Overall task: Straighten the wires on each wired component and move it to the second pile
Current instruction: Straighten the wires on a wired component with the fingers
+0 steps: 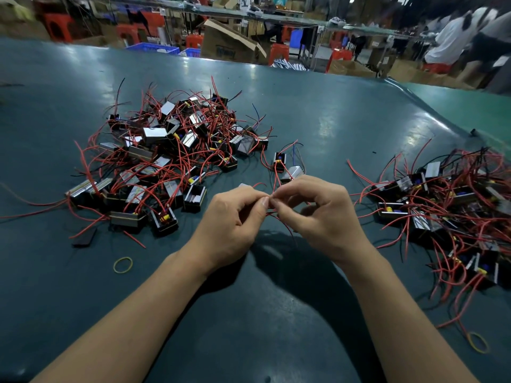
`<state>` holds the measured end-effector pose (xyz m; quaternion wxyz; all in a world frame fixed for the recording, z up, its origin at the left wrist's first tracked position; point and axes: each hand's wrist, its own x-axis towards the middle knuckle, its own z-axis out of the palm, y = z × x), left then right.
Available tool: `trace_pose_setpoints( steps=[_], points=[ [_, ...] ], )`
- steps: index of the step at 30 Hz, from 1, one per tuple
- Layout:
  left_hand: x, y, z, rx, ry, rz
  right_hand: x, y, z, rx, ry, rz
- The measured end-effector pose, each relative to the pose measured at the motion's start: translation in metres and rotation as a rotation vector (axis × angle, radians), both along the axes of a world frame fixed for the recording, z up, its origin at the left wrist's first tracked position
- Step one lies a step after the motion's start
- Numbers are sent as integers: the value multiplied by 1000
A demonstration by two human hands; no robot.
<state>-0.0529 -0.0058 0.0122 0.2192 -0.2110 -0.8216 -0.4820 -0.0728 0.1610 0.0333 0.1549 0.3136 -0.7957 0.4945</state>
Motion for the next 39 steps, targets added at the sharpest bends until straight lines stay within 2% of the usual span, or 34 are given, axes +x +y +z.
trace_pose_setpoints(
  steps=[9,16,22,27,33,37,39],
  points=[
    [2,-2,2,-104,34,23,-2,-1,-3,56,51,13],
    [-1,-6,0,-199,54,-7,-3,5,0,-36,-297,32],
    [0,-3,-3,-340,128,63,-4,4,-1,-19,-491,-21],
    [-1,-4,-2,-407,130,51,-3,1,-3,147,-383,-119],
    [-2,-3,-3,-428,145,63,0,2,0,209,-378,-134],
    [-1,-3,-1,-448,159,44,1,-6,-1,349,-330,-220],
    [-1,-4,0,-437,167,39,2,-10,0,277,-422,-201]
  ],
)
